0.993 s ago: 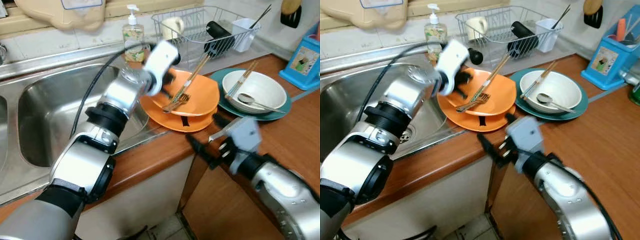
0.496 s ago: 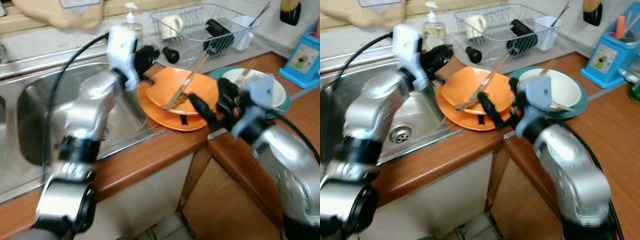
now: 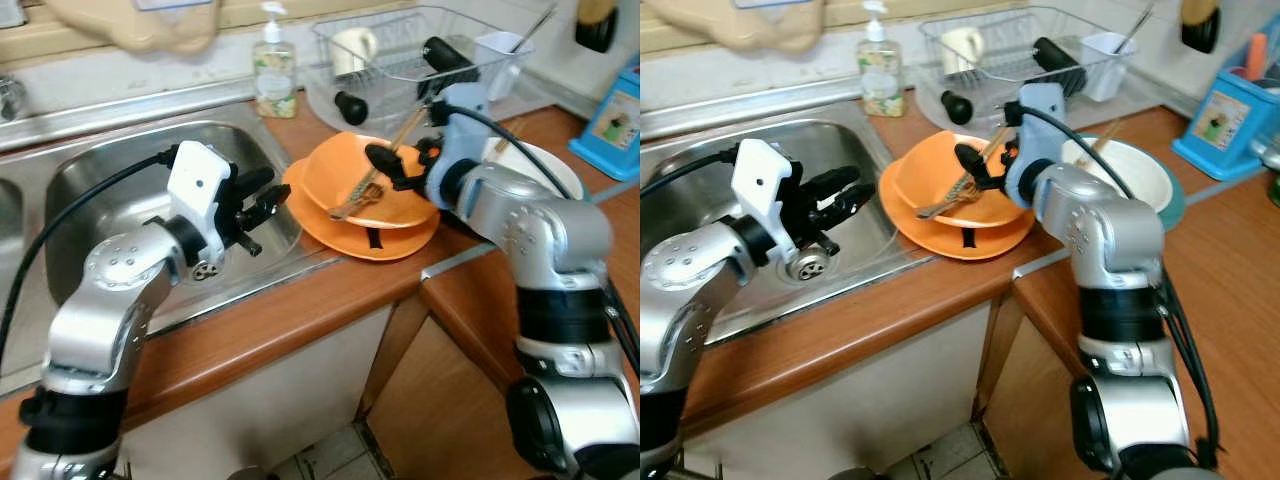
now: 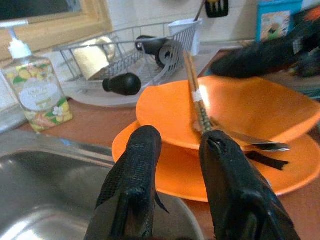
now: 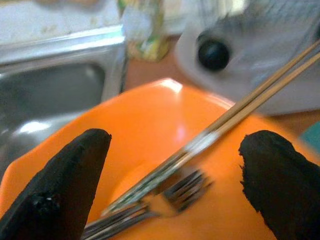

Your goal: Kitchen organization

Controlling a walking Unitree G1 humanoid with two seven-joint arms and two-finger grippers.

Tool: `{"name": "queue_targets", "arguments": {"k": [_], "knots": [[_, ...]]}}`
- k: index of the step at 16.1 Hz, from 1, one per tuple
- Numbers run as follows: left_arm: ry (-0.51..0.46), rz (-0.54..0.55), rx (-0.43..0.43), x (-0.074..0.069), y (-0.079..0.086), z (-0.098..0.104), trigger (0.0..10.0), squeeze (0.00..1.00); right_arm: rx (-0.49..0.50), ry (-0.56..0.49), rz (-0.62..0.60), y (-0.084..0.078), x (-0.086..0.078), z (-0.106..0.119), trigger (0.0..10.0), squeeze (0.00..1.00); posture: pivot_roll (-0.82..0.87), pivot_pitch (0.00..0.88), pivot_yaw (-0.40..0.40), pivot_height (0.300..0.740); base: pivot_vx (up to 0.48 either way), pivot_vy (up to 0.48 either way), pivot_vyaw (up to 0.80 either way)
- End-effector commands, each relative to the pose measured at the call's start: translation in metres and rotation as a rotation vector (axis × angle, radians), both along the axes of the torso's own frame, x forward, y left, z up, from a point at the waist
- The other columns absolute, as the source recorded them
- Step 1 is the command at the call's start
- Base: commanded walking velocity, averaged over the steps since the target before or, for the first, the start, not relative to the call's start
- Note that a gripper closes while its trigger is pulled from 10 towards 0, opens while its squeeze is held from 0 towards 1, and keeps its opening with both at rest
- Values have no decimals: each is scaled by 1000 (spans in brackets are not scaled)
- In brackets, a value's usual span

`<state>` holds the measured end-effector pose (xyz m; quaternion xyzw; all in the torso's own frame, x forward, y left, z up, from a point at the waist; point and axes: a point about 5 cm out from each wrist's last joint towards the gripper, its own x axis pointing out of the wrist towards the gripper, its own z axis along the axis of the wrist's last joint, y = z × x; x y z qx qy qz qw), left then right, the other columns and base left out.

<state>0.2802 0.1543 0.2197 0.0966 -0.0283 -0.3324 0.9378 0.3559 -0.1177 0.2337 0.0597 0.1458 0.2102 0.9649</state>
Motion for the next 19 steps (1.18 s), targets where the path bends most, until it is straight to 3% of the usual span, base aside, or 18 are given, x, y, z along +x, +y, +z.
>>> {"name": "queue_targets", "arguments": {"k": [1,3,4,5,7,19], "knots": [[19,-55,2,-12,-3,1,10000,0,10,43,17,3,8,1,10000,0,-96,0,-8,740,0,0,0],[53,-82,15,-24,-2,-4,10000,0,-2,108,21,8,17,-4,10000,0,-91,0,-14,740,0,0,0],[61,-87,18,-27,-2,-5,10000,0,-16,141,13,9,19,-7,8902,0,-90,0,-17,740,0,0,0],[71,-86,18,-31,-2,-6,10000,0,-8,171,-9,11,25,-9,3686,0,-87,0,-22,740,0,0,0],[89,-83,13,-34,-2,-7,10000,0,30,220,-28,14,31,-12,0,0,-84,0,-26,740,0,0,0],[121,-92,-3,-40,-8,-9,10000,0,98,269,-108,14,46,-26,0,0,-76,0,-36,740,0,0,0]]}}
